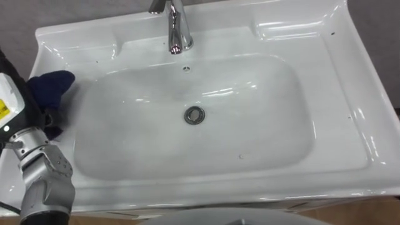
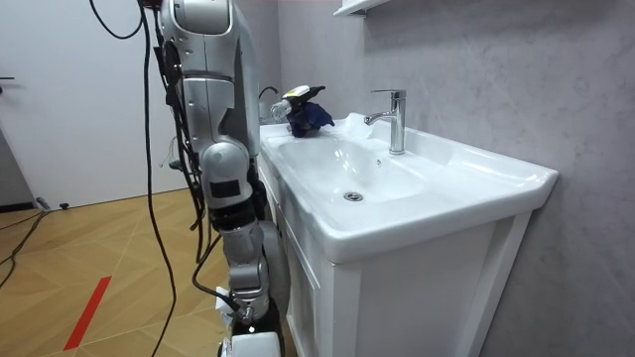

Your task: Wipe basin

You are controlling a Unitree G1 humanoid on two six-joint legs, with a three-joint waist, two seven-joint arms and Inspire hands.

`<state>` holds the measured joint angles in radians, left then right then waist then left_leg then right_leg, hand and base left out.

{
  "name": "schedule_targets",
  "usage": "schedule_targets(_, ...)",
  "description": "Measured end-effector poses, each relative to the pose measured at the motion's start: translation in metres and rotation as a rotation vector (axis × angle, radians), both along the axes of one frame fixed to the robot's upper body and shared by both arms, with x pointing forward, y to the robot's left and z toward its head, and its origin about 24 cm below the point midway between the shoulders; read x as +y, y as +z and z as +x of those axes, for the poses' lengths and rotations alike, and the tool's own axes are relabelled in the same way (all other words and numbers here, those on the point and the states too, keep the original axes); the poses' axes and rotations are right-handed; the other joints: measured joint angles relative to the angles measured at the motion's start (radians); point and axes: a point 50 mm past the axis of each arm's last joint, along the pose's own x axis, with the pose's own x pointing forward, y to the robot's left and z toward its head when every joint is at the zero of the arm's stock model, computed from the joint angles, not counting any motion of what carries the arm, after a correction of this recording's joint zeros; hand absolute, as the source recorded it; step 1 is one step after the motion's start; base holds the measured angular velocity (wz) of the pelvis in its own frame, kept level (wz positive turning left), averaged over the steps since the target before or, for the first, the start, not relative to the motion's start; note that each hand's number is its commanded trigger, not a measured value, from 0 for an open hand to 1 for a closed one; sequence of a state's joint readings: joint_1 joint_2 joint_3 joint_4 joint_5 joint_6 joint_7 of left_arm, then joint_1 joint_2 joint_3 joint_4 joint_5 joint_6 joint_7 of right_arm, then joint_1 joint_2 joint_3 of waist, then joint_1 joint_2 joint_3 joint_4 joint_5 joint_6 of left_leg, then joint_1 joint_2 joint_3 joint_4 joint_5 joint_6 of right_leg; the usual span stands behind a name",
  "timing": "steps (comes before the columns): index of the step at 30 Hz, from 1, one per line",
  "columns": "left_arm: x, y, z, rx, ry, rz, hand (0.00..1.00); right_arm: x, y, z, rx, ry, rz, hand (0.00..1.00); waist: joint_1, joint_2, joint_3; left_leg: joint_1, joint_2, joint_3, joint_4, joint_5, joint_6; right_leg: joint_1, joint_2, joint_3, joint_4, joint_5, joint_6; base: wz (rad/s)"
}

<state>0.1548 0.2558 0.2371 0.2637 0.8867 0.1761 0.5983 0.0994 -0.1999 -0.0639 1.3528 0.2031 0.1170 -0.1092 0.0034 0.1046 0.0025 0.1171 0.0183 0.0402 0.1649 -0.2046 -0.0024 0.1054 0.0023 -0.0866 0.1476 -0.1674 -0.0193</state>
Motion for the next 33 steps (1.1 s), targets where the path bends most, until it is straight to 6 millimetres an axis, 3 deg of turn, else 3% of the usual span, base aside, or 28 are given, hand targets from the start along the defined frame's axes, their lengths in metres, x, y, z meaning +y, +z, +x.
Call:
schedule_targets(20,0.0019,-0.0002,0.0007,0.021,0.018,-0.008,0.03,-0.0007,0.0004,0.0009,-0.005,0.01,-0.007,0.0,-0.002,-0.003,-0.0002,0.001,0.0,0.0,0.001,0.0,0.0,0.007,0.0,0.001,0.0,0.0,0.0,0.0)
schedule_targets(21,0.002,0.0,0.0008,0.02,0.018,-0.007,0.35,-0.0009,0.0005,0.0003,-0.007,0.009,-0.008,0.0,-0.002,-0.003,0.0001,0.001,0.0,0.0,0.001,0.0,0.0,0.007,0.0,0.001,0.0,0.0,0.0,0.0)
schedule_targets(23,0.0021,0.0004,0.0012,0.018,0.019,-0.006,0.38,-0.0016,0.0008,0.0001,-0.009,0.004,-0.014,0.0,-0.002,-0.002,0.0002,0.001,0.0,0.0,0.001,0.0,0.0,0.007,0.0,0.001,0.0,0.0,0.0,0.0)
schedule_targets(25,0.0021,0.0005,0.0013,0.017,0.018,-0.006,0.64,-0.0018,0.0008,0.0006,-0.012,0.001,-0.015,0.0,-0.001,-0.002,0.0005,0.0,0.0,0.0,0.001,0.0,0.0,0.001,0.0,0.001,0.0,0.0,0.0,0.0)
schedule_targets(26,0.0021,0.0005,0.0013,0.017,0.018,-0.006,0.64,-0.002,0.0009,0.0005,-0.012,-0.002,-0.015,0.0,-0.001,-0.002,0.0006,-0.001,0.0,0.0,0.001,0.0,0.0,-0.002,0.0,0.002,0.001,0.0,0.0,0.0)
schedule_targets(27,0.0021,0.0004,0.0013,0.017,0.018,-0.006,0.93,-0.0019,0.0009,0.0002,-0.011,-0.002,-0.015,0.0,-0.001,-0.002,0.0011,-0.002,0.0,0.0,0.001,0.0,0.0,-0.003,0.0,0.002,0.001,0.0,0.0,0.0)
schedule_targets(29,0.0021,0.0004,0.0013,0.017,0.018,-0.006,1.0,-0.0019,0.0009,-0.0003,-0.009,-0.002,-0.015,0.0,-0.002,-0.002,0.0018,-0.002,0.0,0.0,0.001,0.0,0.0,-0.003,0.0,0.002,0.001,0.0,0.0,0.0)
schedule_targets(33,0.0021,0.0002,0.0012,0.019,0.018,-0.005,1.0,-0.0019,0.0008,-0.0007,-0.008,-0.003,-0.015,0.0,-0.001,-0.003,0.0021,-0.002,0.0,0.001,0.0,0.0,0.0,-0.005,0.0,0.003,0.001,0.0,0.0,0.0)
